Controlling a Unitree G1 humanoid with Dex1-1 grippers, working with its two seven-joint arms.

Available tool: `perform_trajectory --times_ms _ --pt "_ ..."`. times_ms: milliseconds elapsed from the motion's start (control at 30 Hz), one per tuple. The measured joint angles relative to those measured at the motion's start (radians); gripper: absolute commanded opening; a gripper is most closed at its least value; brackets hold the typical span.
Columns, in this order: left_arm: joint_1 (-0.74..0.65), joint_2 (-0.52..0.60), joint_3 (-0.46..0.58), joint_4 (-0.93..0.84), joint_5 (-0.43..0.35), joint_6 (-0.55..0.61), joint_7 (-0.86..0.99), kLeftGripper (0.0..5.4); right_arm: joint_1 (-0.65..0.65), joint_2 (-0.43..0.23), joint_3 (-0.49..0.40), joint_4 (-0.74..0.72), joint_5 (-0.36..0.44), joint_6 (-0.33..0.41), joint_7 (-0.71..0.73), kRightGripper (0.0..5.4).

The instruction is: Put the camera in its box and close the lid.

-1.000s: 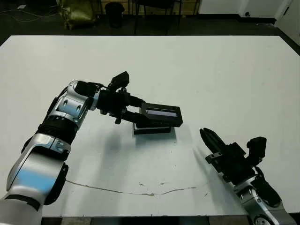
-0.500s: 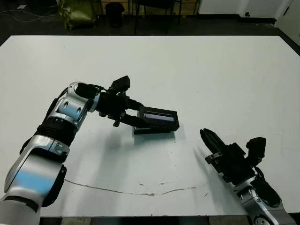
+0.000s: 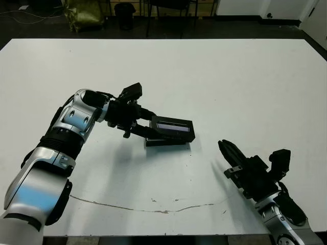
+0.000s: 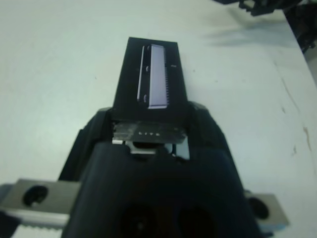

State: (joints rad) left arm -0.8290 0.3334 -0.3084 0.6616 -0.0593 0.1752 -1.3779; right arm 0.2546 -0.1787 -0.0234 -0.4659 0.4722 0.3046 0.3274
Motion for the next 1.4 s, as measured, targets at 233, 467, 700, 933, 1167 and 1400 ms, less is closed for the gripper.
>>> perform_trajectory --times_ms 233,467,700,933,1167,1400 --pt "0.004 0.003 -0.001 0.012 0.016 -0.004 0.002 2.25 -0.001 0.001 -0.002 0.010 0.016 0.000 0.011 0.00" --pt "0.003 0.004 -0.008 0.036 0.021 0.003 -0.008 2.25 0.003 0.002 -0.002 0.005 0.026 0.000 0.011 0.00" --pt "-0.007 0.010 -0.023 0.050 0.027 0.008 -0.021 2.25 0.003 0.001 -0.001 0.007 0.016 0.000 0.011 0.00" --pt "-0.010 0.014 -0.033 0.060 0.028 0.007 -0.022 2.25 0.003 0.001 -0.002 0.010 0.018 -0.006 0.013 0.00" --pt "-0.001 0.015 -0.031 0.093 0.022 -0.018 -0.015 2.25 0.004 0.002 -0.002 0.009 0.025 -0.008 0.016 0.00" --pt "0.018 0.001 -0.042 0.165 0.029 -0.076 0.014 2.25 0.005 0.002 -0.003 0.010 0.024 -0.009 0.021 0.00"
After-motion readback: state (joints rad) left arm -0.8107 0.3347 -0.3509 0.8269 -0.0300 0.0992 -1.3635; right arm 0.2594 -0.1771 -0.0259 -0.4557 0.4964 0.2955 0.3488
